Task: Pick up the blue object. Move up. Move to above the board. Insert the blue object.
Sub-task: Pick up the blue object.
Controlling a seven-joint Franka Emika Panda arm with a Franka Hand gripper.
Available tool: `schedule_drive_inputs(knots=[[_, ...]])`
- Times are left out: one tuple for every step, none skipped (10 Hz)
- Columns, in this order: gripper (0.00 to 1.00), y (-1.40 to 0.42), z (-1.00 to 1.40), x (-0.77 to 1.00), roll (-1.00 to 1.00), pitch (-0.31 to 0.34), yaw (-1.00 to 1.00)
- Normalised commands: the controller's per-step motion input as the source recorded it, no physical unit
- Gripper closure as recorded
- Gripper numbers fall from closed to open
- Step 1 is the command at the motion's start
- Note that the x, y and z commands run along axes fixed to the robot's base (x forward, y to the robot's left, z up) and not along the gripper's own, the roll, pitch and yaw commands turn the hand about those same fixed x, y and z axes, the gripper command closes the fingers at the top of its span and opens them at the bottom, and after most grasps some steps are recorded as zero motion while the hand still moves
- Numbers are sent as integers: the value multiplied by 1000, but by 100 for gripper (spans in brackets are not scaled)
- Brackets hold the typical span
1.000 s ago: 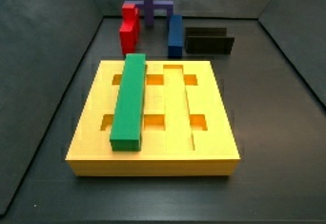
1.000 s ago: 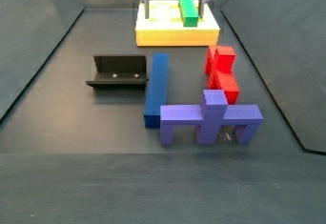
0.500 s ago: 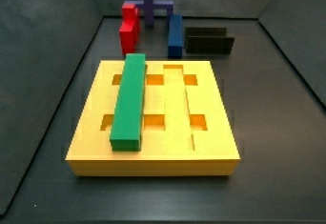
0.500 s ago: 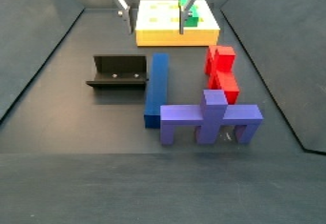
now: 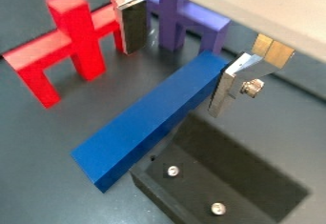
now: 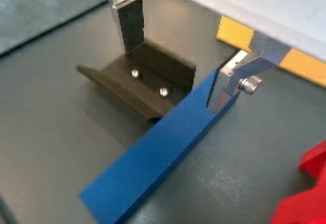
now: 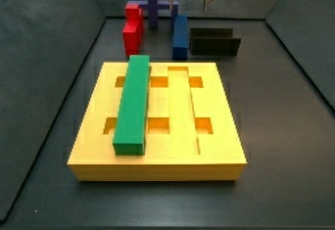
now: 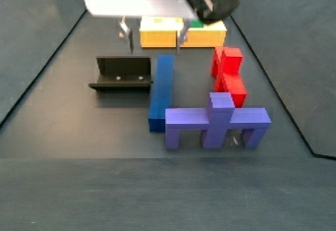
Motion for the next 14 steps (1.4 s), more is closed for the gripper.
schedule_drive_inputs(knots=[[0, 0, -400, -386, 0, -174, -120], [0, 0, -389, -343, -1, -183, -114], [0, 0, -403, -146, 0, -150, -126], [0, 0, -354, -14, 0, -93, -166], [0, 0, -326, 0, 0, -27, -180], [0, 0, -314, 20, 0, -4, -146], [0, 0, -291, 69, 0, 0, -120], [0, 0, -223, 0, 0, 0, -146], [0, 80, -66, -203, 0, -1, -160], [0, 140, -109, -49, -14, -11, 0], [0, 83, -109, 0, -10, -4, 0], [0, 97, -91, 0, -13, 0, 0], [0, 69, -94, 0, 0, 0, 0], [0, 109, -100, -111, -3, -4, -23]])
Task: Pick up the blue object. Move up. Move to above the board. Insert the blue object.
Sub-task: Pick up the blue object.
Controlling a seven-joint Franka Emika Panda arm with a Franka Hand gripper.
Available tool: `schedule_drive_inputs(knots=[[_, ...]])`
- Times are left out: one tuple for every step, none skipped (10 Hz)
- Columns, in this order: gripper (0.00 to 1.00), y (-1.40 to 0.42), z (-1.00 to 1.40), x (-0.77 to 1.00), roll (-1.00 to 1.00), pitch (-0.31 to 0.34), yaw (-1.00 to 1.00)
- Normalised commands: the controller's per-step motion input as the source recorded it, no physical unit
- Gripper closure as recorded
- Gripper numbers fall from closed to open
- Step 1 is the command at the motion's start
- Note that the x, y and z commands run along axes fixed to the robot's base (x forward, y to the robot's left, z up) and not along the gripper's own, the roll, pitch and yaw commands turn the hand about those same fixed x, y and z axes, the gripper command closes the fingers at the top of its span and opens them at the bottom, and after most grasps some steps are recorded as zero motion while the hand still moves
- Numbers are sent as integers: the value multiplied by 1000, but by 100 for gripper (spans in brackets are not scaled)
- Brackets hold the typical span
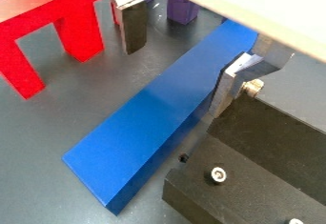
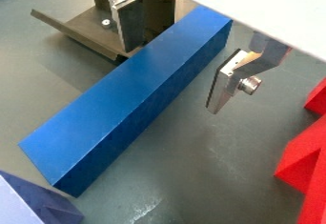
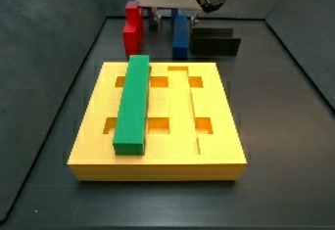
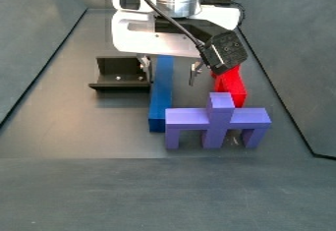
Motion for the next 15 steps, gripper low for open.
schedule_drive_inputs(knots=[[0, 120, -114, -154, 0, -13, -46], [0, 114, -100, -143, 0, -9, -43], [0, 77, -14, -154, -9, 0, -46], [0, 0, 0, -106, -4, 0, -6], [0, 0, -17, 0, 0, 0, 6], [0, 0, -89, 0, 24, 0, 3], [0, 0, -126, 0, 99, 0, 111], [0, 0, -94, 0, 109, 0, 237], [0, 0, -74, 29, 94, 0, 263], [0, 0, -57, 100, 83, 14, 240], [0, 0, -40, 106, 57, 19, 131], [0, 0, 0, 80, 40, 19, 9], [0, 0, 0, 34, 31, 10, 0], [0, 0, 0, 0, 0, 0, 0], [100, 0, 0, 0, 0, 0, 0]])
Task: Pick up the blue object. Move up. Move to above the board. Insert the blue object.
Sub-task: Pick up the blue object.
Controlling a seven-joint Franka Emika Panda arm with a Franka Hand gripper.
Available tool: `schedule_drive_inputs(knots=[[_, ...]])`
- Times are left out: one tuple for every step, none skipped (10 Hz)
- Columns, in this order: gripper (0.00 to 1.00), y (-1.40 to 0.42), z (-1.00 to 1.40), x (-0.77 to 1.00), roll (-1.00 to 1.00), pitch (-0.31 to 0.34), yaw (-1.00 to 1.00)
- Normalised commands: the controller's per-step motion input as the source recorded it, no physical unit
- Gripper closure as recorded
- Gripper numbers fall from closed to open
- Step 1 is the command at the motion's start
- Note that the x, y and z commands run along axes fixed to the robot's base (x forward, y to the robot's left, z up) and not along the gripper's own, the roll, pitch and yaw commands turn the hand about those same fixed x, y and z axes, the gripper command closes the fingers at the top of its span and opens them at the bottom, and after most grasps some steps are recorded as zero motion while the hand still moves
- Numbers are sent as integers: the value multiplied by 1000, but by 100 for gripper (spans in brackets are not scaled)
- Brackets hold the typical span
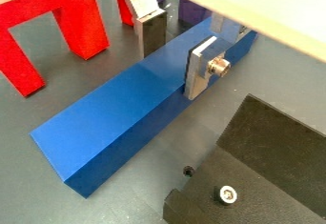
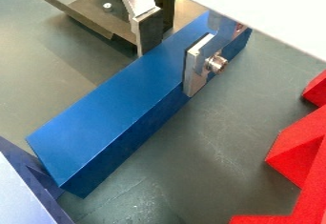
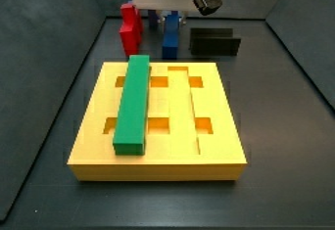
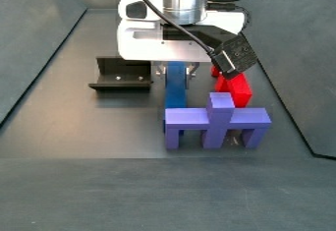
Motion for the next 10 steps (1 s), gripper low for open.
schedule_drive_inputs(knots=[[100, 0, 0, 0, 0, 0, 0], [100, 0, 0, 0, 0, 0, 0], [100, 0, 0, 0, 0, 0, 0], [100, 0, 0, 0, 0, 0, 0], [100, 0, 0, 0, 0, 0, 0], [100, 0, 0, 0, 0, 0, 0], [100, 0, 0, 0, 0, 0, 0], [100, 0, 0, 0, 0, 0, 0], [100, 0, 0, 0, 0, 0, 0], [100, 0, 0, 0, 0, 0, 0]])
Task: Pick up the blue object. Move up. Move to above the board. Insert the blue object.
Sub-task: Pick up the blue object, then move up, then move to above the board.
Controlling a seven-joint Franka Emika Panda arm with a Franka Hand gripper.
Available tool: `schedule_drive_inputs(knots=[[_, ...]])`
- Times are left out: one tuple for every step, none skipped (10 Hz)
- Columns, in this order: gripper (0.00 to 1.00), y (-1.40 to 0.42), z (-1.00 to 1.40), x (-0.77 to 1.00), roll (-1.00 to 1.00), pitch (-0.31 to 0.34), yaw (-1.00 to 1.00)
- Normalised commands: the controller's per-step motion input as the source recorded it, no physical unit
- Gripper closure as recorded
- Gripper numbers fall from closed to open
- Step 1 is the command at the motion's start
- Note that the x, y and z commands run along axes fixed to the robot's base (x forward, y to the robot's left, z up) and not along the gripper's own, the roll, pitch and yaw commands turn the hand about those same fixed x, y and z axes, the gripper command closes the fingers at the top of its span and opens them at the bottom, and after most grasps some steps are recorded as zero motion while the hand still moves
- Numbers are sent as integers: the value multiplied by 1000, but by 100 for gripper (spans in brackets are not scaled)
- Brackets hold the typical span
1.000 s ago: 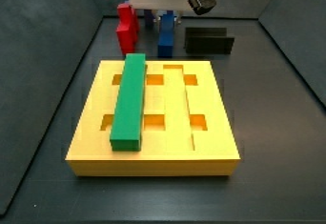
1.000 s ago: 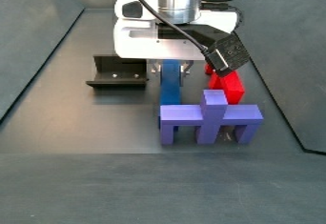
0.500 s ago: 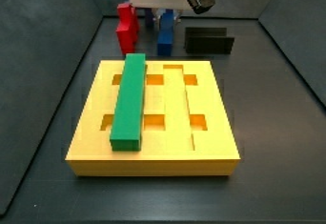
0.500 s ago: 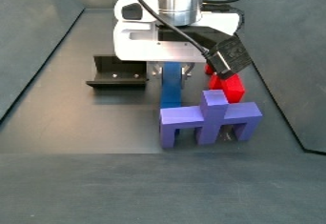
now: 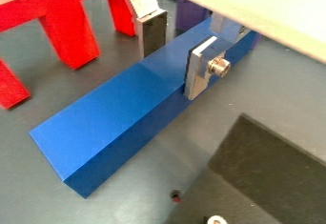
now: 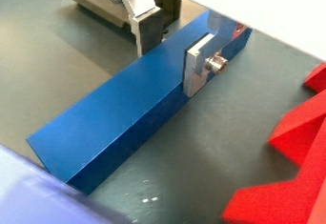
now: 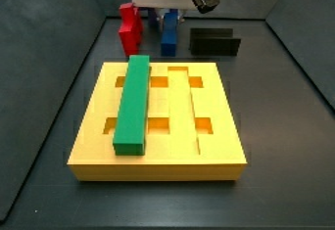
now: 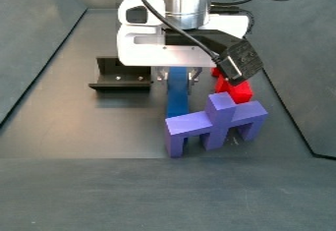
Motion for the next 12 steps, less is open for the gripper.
schedule_drive_inputs(knots=[[100, 0, 0, 0, 0, 0, 0], [100, 0, 0, 0, 0, 0, 0], [100, 0, 0, 0, 0, 0, 0], [100, 0, 0, 0, 0, 0, 0], [100, 0, 0, 0, 0, 0, 0], [100, 0, 833, 0, 0, 0, 0], [100, -53, 778, -73, -15, 58, -15], [100, -44, 494, -91, -4, 62, -13], [100, -20, 219, -33, 16, 28, -9], [100, 0, 1400, 0, 0, 0, 0], [100, -2, 1400, -7, -3, 11, 1], [100, -2, 1400, -34, 11, 25, -4]])
